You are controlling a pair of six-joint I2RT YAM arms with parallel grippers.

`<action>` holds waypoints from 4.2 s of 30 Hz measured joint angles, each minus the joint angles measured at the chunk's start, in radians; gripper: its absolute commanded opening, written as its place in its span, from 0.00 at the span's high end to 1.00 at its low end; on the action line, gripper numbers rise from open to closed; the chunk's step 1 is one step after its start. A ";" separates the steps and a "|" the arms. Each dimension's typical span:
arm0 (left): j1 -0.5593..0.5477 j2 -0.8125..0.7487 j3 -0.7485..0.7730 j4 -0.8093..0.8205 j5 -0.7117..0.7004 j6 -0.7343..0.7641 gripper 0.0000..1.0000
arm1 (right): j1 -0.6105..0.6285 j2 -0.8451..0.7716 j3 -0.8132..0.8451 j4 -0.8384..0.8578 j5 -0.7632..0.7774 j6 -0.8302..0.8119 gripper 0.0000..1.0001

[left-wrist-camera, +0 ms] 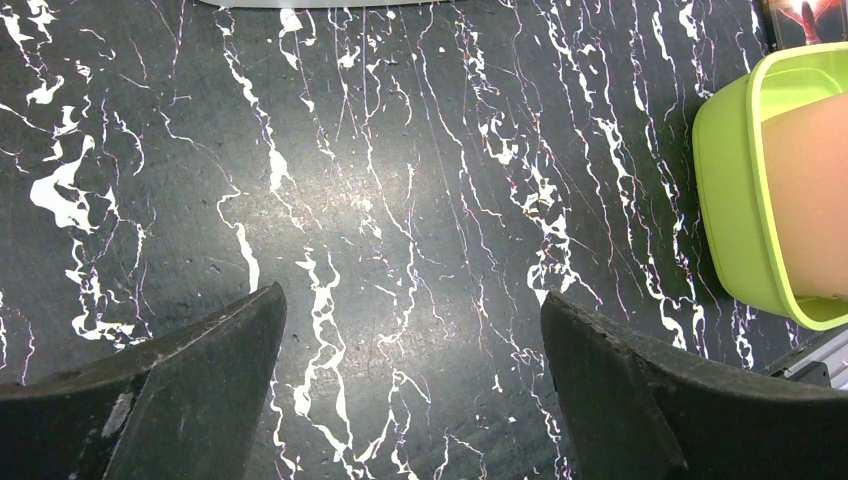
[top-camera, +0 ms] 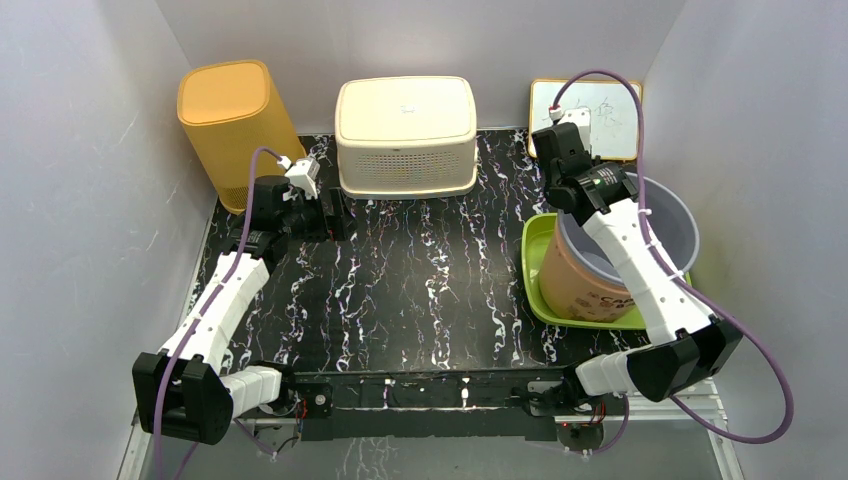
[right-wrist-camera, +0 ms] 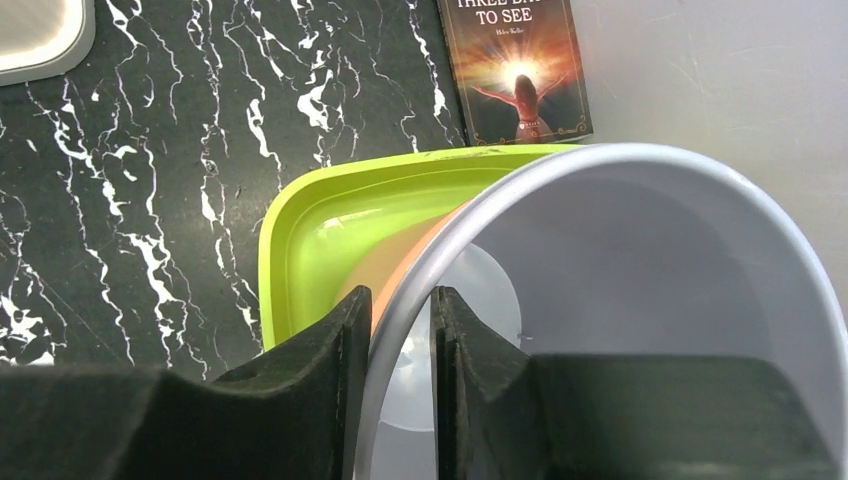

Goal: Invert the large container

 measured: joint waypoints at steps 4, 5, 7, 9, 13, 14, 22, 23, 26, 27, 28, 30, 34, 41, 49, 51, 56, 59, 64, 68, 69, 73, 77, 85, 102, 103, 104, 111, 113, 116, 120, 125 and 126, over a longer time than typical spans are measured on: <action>0.000 0.000 -0.002 0.000 0.000 0.000 0.02 | 0.000 -0.009 0.000 -0.002 -0.026 0.004 0.83; 0.000 0.000 -0.004 0.001 0.000 0.000 0.02 | -0.002 -0.010 0.000 -0.003 -0.033 0.006 0.83; 0.000 0.000 -0.010 0.001 0.000 0.000 0.02 | -0.004 -0.013 -0.001 -0.003 -0.047 0.005 0.77; 0.000 0.000 -0.016 -0.001 -0.001 0.000 0.02 | -0.005 -0.017 -0.002 -0.003 -0.054 0.006 0.73; 0.000 -0.002 -0.016 0.000 -0.003 0.000 0.02 | -0.005 -0.037 -0.027 0.000 -0.066 0.004 0.80; 0.000 -0.003 -0.016 0.000 -0.003 0.000 0.02 | -0.005 -0.042 -0.034 0.001 -0.066 0.004 0.84; 0.000 -0.007 -0.016 0.000 -0.007 0.000 0.02 | -0.006 -0.058 -0.045 -0.010 -0.079 0.011 1.00; 0.000 -0.009 -0.016 0.000 -0.007 0.001 0.02 | -0.006 -0.054 -0.039 -0.023 -0.081 0.008 1.00; 0.000 -0.017 -0.016 -0.001 -0.010 0.002 0.02 | -0.009 -0.011 0.065 -0.103 -0.079 0.007 1.00; 0.000 -0.021 -0.016 -0.001 -0.012 0.003 0.02 | -0.011 0.011 0.130 -0.136 -0.082 0.004 1.00; 0.000 -0.024 -0.016 -0.001 -0.014 0.004 0.02 | -0.011 0.032 0.204 -0.167 -0.084 0.003 1.00; 0.000 -0.030 -0.016 -0.001 -0.015 0.004 0.02 | -0.010 0.057 0.341 -0.203 -0.090 0.004 1.00; 0.000 -0.033 -0.017 0.000 -0.015 0.004 0.02 | -0.009 0.030 0.475 -0.222 -0.092 0.003 1.00; 0.000 -0.033 -0.023 0.000 -0.015 0.004 0.01 | -0.008 0.006 0.464 -0.241 -0.093 0.003 1.00; 0.000 -0.032 -0.026 0.001 -0.014 0.003 0.02 | -0.004 0.008 0.356 -0.261 -0.089 -0.002 1.00; 0.000 -0.032 -0.026 0.000 -0.015 0.004 0.02 | 0.000 0.010 0.344 -0.258 -0.087 -0.003 1.00; 0.000 -0.031 -0.026 0.000 -0.016 0.004 0.02 | 0.001 -0.039 0.348 -0.196 -0.087 -0.005 1.00; 0.000 -0.022 -0.026 0.000 -0.014 0.004 0.02 | 0.001 -0.121 0.348 -0.140 -0.086 -0.009 1.00; 0.000 -0.010 -0.026 0.000 -0.014 0.004 0.02 | 0.001 -0.290 0.359 -0.006 -0.089 -0.017 1.00; 0.000 -0.010 -0.026 0.000 -0.014 0.004 0.01 | 0.001 -0.392 0.371 0.134 -0.107 -0.021 1.00; 0.000 -0.011 -0.026 0.000 -0.014 0.004 0.02 | 0.001 -0.414 0.370 0.171 -0.116 -0.021 1.00; 0.000 -0.011 -0.025 -0.001 -0.016 0.004 0.01 | 0.001 -0.486 0.314 0.316 -0.160 -0.024 1.00; 0.000 -0.011 0.013 -0.044 -0.023 0.005 0.02 | 0.000 -0.523 0.235 0.432 -0.227 -0.023 1.00; 0.000 -0.039 0.262 -0.152 -0.088 0.002 0.02 | 0.000 -0.455 0.149 0.564 -0.435 -0.006 1.00; 0.000 -0.226 0.603 -0.220 -0.236 -0.042 0.02 | 0.010 -0.261 -0.085 0.883 -0.885 0.218 1.00; 0.000 -0.227 0.611 -0.223 -0.240 -0.044 0.02 | 0.020 -0.238 -0.088 0.884 -0.897 0.230 1.00; 0.000 -0.228 0.617 -0.225 -0.243 -0.046 0.02 | 0.036 -0.214 -0.088 0.886 -0.906 0.239 1.00; 0.000 -0.212 0.644 -0.231 -0.248 -0.061 0.01 | 0.307 -0.048 -0.068 0.888 -0.816 0.183 1.00; 0.000 -0.208 0.645 -0.235 -0.248 -0.064 0.02 | 0.404 0.003 -0.064 0.896 -0.785 0.161 1.00; 0.000 -0.200 0.650 -0.247 -0.248 -0.064 0.02 | 0.511 0.066 -0.067 0.923 -0.760 0.161 1.00; 0.000 -0.189 0.684 -0.266 -0.246 -0.065 0.02 | 0.572 0.100 -0.144 1.048 -0.751 0.222 1.00; 0.000 -0.190 0.729 -0.273 -0.237 -0.064 0.02 | 0.577 0.148 -0.299 1.324 -0.728 0.352 1.00; 0.000 -0.192 0.732 -0.275 -0.236 -0.064 0.02 | 0.578 0.156 -0.327 1.386 -0.716 0.377 1.00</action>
